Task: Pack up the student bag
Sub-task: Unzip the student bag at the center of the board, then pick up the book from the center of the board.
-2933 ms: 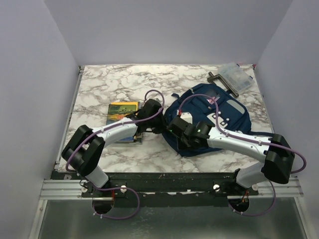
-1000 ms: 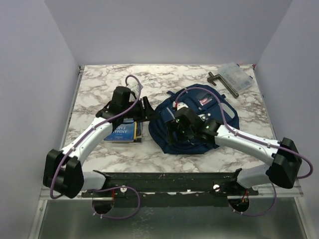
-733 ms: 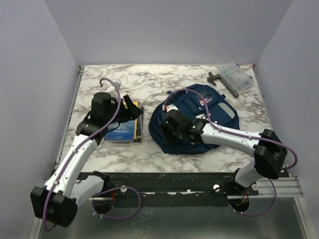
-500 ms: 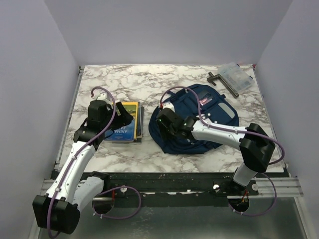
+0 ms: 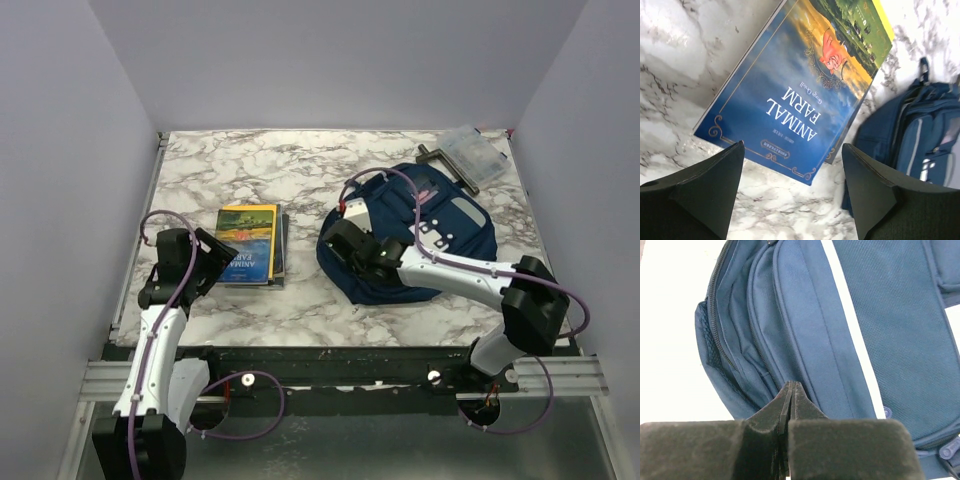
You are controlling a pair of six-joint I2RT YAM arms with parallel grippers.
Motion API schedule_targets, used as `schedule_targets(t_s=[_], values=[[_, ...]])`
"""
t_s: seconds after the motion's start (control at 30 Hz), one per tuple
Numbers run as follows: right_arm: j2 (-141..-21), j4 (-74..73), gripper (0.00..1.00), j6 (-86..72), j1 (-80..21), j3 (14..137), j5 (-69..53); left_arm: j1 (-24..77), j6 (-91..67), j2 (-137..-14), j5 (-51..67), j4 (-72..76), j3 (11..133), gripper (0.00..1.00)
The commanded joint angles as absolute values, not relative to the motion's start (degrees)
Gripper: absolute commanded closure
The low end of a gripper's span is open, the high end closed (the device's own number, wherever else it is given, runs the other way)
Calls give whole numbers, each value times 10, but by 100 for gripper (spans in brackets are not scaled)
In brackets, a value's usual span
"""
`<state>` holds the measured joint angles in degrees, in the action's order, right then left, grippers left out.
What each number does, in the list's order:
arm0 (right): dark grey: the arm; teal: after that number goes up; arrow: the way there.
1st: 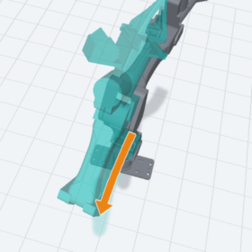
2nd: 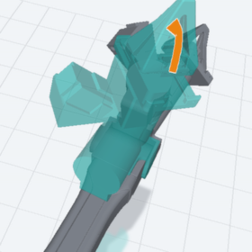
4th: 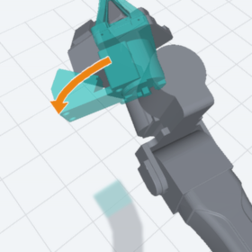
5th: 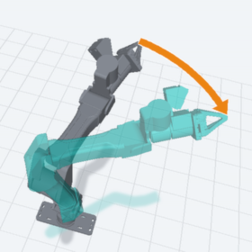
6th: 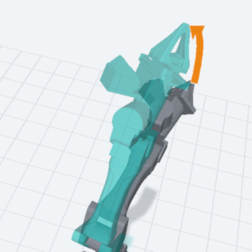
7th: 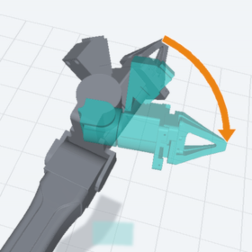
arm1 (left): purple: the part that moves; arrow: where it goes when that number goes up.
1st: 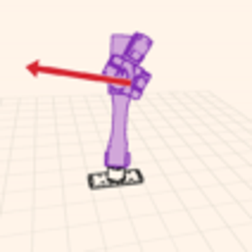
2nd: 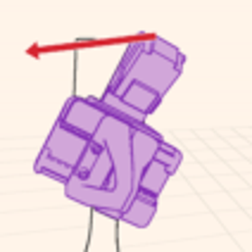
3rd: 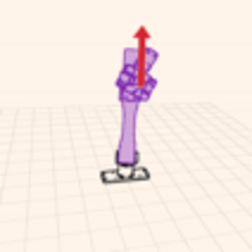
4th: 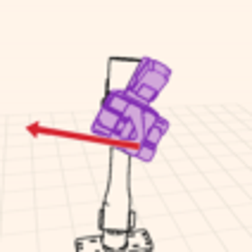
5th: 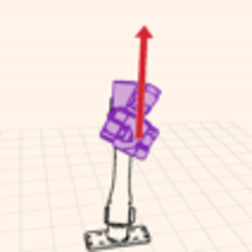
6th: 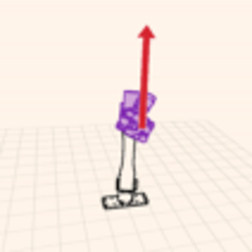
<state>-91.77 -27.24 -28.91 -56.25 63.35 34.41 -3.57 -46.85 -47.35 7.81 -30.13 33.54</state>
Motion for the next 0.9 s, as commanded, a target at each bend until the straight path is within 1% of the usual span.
schedule_targets(t_s=[0.0, 0.1, 0.17, 0.2, 0.3, 0.37, 0.4, 0.53, 0.7, 0.87], values=[[-881, -306, 99, -269, -559, 642, 334, -39, -583, -416, 84, -320, 300, 19], [-869, -303, 99, -255, -559, 649, 286, -39, -615, -406, 132, -291, 274, 19], [-866, -283, 98, -222, -559, 646, 230, -39, -631, -411, 157, -266, 264, 19], [-871, -280, 94, -205, -559, 647, 200, -39, -634, -417, 166, -259, 261, 19], [-897, -254, 74, -187, -559, 638, 190, -39, -638, -433, 180, -243, 257, 19], [-913, -231, 70, -174, -559, 632, 196, -39, -644, -437, 191, -231, 250, 19], [-922, -223, 66, -176, -558, 632, 205, -39, -648, -438, 197, -223, 245, 19], [-944, -192, 59, -168, -552, 623, 195, -39, -647, -457, 225, -202, 236, 20], [-959, -194, 61, -174, -552, 611, 227, -39, -655, -478, 245, -201, 232, 20], [-932, -203, 61, -166, -552, 601, 241, -39, -685, -435, 220, -224, 216, 20]])
